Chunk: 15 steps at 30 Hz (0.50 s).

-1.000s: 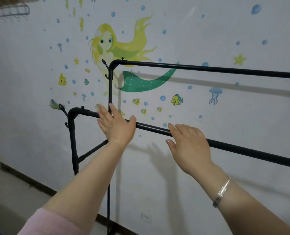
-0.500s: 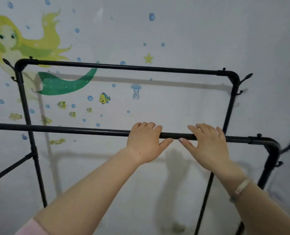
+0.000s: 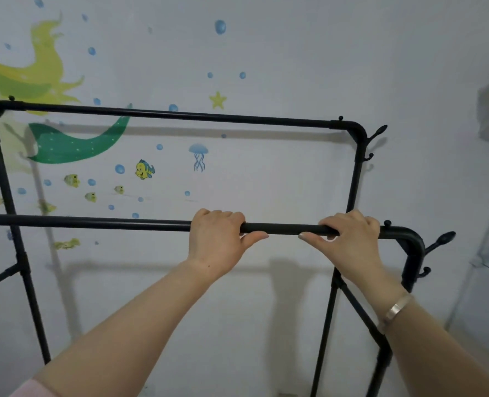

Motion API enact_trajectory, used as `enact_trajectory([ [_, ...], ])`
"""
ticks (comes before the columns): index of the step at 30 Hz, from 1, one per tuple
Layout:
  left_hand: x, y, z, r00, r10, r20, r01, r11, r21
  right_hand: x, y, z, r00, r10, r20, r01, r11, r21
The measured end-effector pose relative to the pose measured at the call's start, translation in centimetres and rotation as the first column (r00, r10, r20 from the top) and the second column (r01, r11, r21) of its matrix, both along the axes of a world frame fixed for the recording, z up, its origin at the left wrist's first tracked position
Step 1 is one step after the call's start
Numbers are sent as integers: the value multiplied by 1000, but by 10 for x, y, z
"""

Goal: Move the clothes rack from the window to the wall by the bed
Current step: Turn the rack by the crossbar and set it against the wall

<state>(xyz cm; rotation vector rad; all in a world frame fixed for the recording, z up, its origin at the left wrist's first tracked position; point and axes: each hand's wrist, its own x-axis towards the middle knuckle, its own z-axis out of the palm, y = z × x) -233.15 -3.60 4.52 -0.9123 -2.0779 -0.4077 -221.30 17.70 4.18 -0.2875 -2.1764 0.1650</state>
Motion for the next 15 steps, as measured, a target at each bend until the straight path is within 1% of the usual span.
enact_trajectory([
  [5, -4, 19, -3, 1000, -19, -19, 19, 999, 40, -9, 22, -2, 996, 35, -81, -34, 999, 17],
  [8, -8, 21, -6, 999, -27, -45, 28, 999, 34, -11, 25, -8, 998, 3, -63, 0, 999, 41],
  [12, -10, 10, -8, 998, -30, -46, 30, 999, 12, -8, 15, -16, 998, -29, -50, 31, 999, 38],
  [15, -9, 0, -11, 995, -50, -86, 50, 999, -3, -2, 8, -16, 998, -41, -48, 42, 999, 22],
])
